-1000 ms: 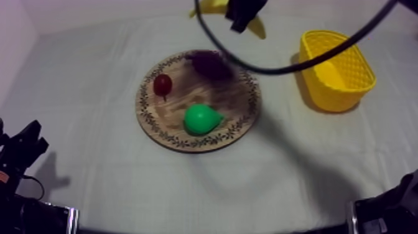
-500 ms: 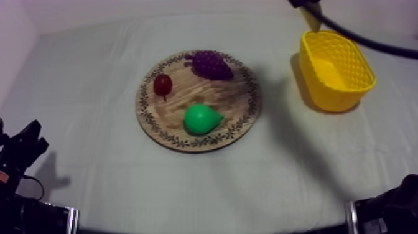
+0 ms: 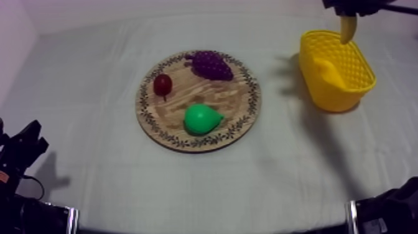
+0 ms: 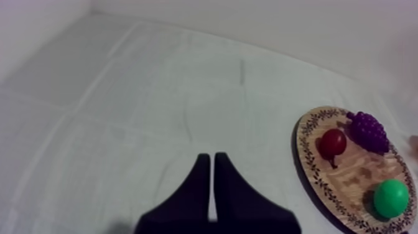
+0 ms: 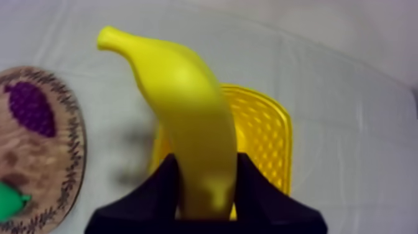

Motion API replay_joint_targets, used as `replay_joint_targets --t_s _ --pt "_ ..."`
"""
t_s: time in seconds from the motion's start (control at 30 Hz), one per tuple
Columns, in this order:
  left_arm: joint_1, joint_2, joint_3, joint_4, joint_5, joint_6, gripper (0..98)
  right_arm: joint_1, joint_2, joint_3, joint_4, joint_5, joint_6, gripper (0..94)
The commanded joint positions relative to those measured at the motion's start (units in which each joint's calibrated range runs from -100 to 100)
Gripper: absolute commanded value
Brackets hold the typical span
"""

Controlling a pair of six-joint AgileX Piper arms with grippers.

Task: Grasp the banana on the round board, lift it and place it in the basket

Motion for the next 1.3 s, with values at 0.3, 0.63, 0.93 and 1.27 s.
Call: replay_joint_targets --t_s 0.3,0.63,0.93,1.27 --pt "-0.01 0.00 -0.04 0.00 0.00 0.00 0.0 7.69 7.14 1.32 -0.51 -6.08 -0.63 14.4" --pt "-0.01 0.00 -0.04 0.00 0.00 0.00 0.0 9.30 13.82 6.87 -1.89 -11.16 0.25 13.9" --pt "-0.01 0.00 -0.04 0.00 0.00 0.00 0.0 9.52 16.40 12.07 -2.06 -15.48 0.24 32.6" --pt "-0.01 0.00 -0.04 0.00 0.00 0.00 0.0 10.45 11.38 15.83 -4.88 -19.25 3.33 40.1"
